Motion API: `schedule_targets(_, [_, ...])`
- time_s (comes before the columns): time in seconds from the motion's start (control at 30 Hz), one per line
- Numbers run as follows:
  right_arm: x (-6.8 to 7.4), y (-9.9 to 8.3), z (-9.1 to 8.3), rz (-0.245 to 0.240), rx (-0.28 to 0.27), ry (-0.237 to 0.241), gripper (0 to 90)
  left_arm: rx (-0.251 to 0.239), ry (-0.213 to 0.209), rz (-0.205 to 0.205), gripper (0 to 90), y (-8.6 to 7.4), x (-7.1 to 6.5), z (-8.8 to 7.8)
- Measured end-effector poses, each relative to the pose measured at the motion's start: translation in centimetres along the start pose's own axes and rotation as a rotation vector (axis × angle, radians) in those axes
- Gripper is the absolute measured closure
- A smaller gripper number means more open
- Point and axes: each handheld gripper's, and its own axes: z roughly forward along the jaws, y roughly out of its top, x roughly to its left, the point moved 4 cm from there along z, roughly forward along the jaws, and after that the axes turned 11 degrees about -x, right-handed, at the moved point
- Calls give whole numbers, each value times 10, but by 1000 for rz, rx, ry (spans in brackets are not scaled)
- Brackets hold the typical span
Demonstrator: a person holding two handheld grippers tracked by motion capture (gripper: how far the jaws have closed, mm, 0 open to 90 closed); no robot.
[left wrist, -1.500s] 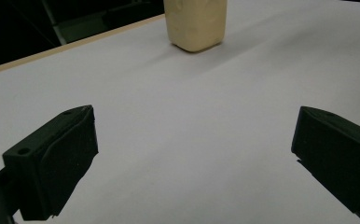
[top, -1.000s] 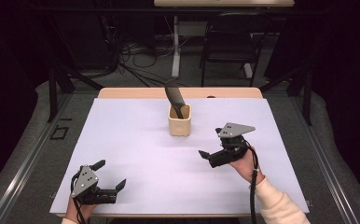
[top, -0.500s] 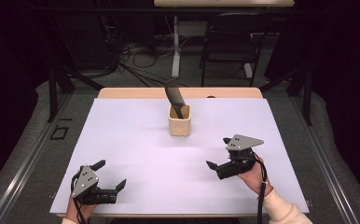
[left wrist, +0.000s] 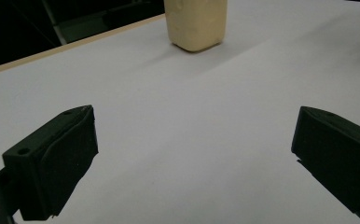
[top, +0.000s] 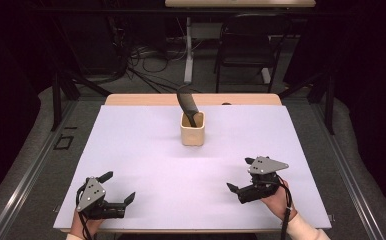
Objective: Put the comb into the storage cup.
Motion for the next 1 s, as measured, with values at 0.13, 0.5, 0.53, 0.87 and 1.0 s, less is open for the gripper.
schedule_targets(0.13, [3, -8, -3, -10, 11, -10, 0, -1, -3, 3, 3, 0, 0, 0])
schedule_targets(0.5, [13, -23, -16, -47, 10, -33, 0, -4, -3, 1, 3, 0, 0, 0])
schedule_targets(0.53, [14, -24, -17, -52, 8, -35, 0, -4, -3, 1, 3, 0, 0, 0])
schedule_targets(0.87, [21, -29, -28, -66, -34, -54, 0, -2, -7, 3, 3, 0, 0, 0])
schedule_targets(1.0, [21, -29, -31, -68, -45, -58, 0, 0, -9, 1, 2, 0, 0, 1])
